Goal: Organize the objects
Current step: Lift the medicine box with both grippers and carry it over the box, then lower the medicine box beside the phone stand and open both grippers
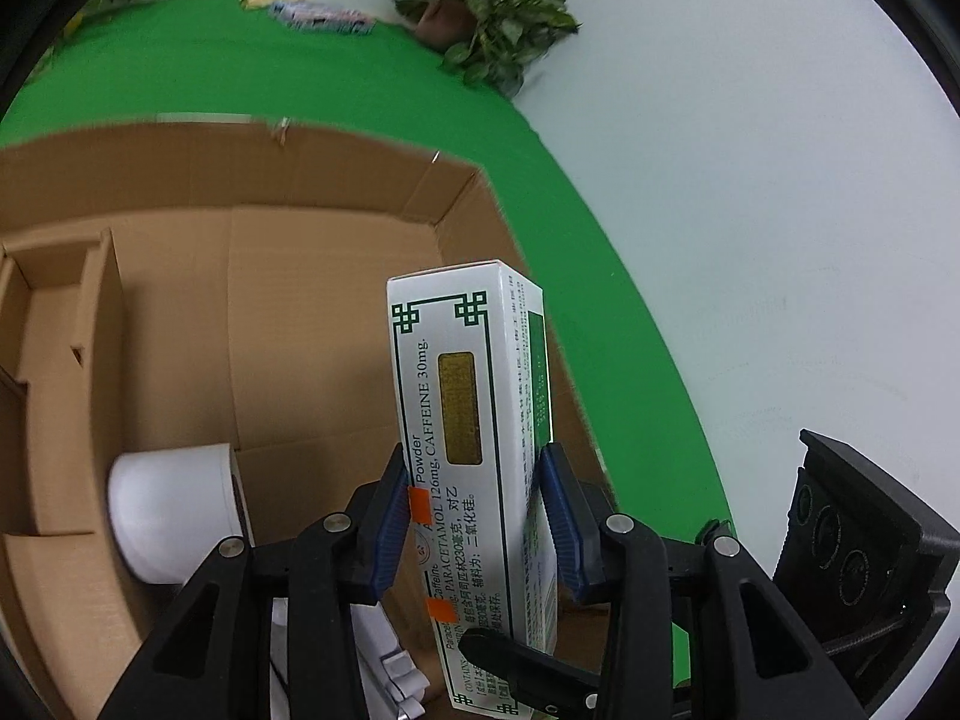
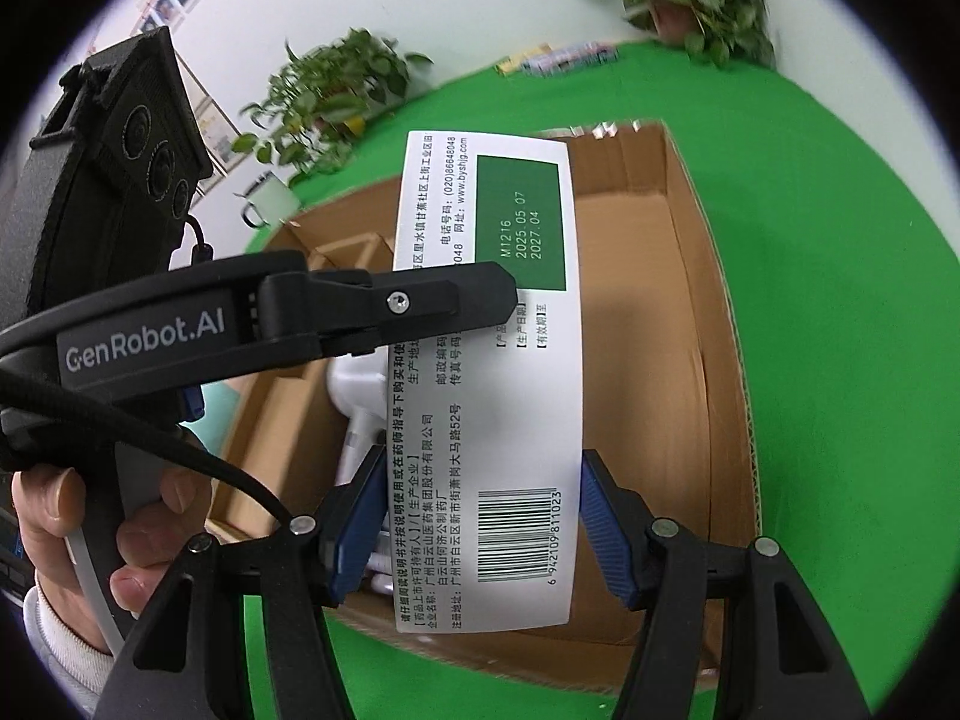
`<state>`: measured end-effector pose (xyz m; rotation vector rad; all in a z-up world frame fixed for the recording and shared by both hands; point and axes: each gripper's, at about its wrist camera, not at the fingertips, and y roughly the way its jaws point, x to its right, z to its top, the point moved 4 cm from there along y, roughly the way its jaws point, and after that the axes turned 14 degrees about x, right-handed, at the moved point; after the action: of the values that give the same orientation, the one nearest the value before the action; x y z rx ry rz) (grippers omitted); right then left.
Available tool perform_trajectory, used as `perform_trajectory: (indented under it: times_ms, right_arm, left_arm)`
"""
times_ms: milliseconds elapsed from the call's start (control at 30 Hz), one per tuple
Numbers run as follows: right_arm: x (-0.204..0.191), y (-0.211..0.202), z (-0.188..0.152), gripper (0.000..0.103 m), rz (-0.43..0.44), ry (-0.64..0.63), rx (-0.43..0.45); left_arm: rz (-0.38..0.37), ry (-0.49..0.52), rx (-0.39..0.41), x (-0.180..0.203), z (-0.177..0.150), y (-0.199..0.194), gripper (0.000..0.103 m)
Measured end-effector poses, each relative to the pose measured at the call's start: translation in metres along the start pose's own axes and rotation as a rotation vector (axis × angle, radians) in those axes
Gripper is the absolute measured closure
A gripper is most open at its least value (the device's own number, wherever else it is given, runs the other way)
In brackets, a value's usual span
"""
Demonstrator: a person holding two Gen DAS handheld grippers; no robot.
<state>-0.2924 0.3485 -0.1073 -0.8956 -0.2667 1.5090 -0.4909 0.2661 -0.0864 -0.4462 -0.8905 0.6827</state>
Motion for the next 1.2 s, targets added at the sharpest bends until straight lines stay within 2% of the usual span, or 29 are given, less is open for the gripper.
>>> perform_trajectory:
  times_ms: [133, 267, 467, 500, 700, 900, 1033, 1133, 1200]
  right_arm:
    - [0.006, 0.012, -0.013, 0.042, -0.019, 0.013, -0.050]
    - [0.010, 0.021, -0.013, 0.043, -0.047, 0.015, -0.069]
    - [0.002, 0.026, -0.013, 0.042, -0.098, -0.035, -0.076]
    - [0.000, 0.027, -0.013, 0.042, -0.140, -0.066, -0.075]
    - [-0.008, 0.027, -0.024, 0.042, -0.209, -0.141, -0.093]
    - [-0.006, 0.039, -0.036, 0.040, -0.240, -0.094, -0.157]
    - [-0.006, 0.033, -0.034, 0.036, -0.252, -0.092, -0.135]
    - [-0.009, 0.031, -0.040, 0.037, -0.250, -0.093, -0.151]
    - [-0.013, 0.035, -0.043, 0.040, -0.232, -0.080, -0.174]
  left_arm:
    - [0.002, -0.046, -0.045, -0.013, -0.005, 0.022, 0.064]
    - [-0.004, -0.085, -0.064, -0.024, -0.006, 0.035, 0.062]
    - [0.035, -0.052, -0.044, -0.022, -0.002, 0.028, 0.058]
    - [0.039, -0.045, -0.033, -0.022, -0.001, 0.024, 0.058]
    - [0.072, 0.024, 0.072, -0.020, 0.010, -0.023, 0.058]
    - [0.131, 0.092, 0.154, -0.030, 0.005, -0.074, 0.058]
    - [0.168, 0.107, 0.184, -0.039, 0.008, -0.095, 0.058]
    - [0.189, 0.105, 0.195, -0.056, -0.011, -0.136, 0.058]
    - [0.202, 0.110, 0.197, -0.064, -0.022, -0.145, 0.058]
